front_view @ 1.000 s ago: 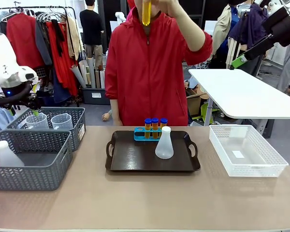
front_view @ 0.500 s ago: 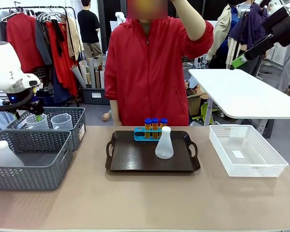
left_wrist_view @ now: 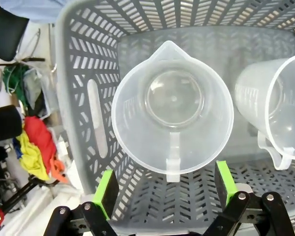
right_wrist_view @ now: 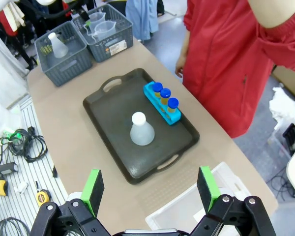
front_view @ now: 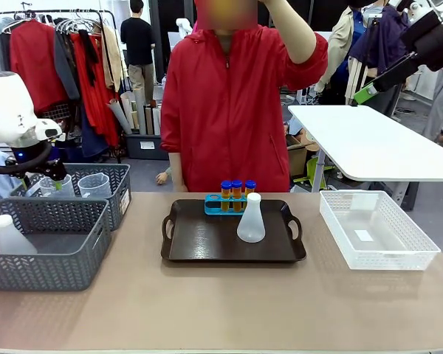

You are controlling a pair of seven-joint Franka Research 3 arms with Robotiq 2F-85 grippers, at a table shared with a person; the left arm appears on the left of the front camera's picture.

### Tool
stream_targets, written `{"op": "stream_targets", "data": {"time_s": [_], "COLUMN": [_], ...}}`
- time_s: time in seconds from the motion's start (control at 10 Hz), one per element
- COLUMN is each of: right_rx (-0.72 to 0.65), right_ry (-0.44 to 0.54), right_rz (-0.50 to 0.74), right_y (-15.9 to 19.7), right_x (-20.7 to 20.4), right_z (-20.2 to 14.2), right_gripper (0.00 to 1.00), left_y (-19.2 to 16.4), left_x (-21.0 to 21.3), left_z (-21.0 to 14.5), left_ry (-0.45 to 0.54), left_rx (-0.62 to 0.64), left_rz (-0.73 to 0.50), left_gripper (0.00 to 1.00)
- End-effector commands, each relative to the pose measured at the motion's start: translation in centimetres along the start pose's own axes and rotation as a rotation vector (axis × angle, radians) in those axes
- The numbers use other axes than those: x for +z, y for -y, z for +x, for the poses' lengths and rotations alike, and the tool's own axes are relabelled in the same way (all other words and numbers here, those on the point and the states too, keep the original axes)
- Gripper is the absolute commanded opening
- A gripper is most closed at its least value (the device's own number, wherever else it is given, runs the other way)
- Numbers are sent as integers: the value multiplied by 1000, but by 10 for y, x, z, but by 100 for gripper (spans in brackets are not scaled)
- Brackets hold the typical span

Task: Prepare the laboratory tools.
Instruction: Pick up one Large Measuring Cup and place it on the Handle tray.

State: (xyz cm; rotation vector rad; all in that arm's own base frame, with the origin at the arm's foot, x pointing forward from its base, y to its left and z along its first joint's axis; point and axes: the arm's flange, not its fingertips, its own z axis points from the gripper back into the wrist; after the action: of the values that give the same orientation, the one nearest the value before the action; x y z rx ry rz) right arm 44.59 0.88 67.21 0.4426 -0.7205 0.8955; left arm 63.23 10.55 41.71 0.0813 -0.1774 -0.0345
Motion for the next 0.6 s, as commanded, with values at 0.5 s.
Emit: {"op": "stream_targets", "data": {"time_s": [0.5], "right_rx": [7], "right_ry": [7], "right_rz": [5], "right_y": [0], "right_x": [1], "right_z": [0], "right_gripper": [100], "left_y": [-10], "left_x": [-23], "left_z": [14], "left_ry": [-61], "left_rx": [-29], "left_rz": [-30], "left_gripper": [88]}}
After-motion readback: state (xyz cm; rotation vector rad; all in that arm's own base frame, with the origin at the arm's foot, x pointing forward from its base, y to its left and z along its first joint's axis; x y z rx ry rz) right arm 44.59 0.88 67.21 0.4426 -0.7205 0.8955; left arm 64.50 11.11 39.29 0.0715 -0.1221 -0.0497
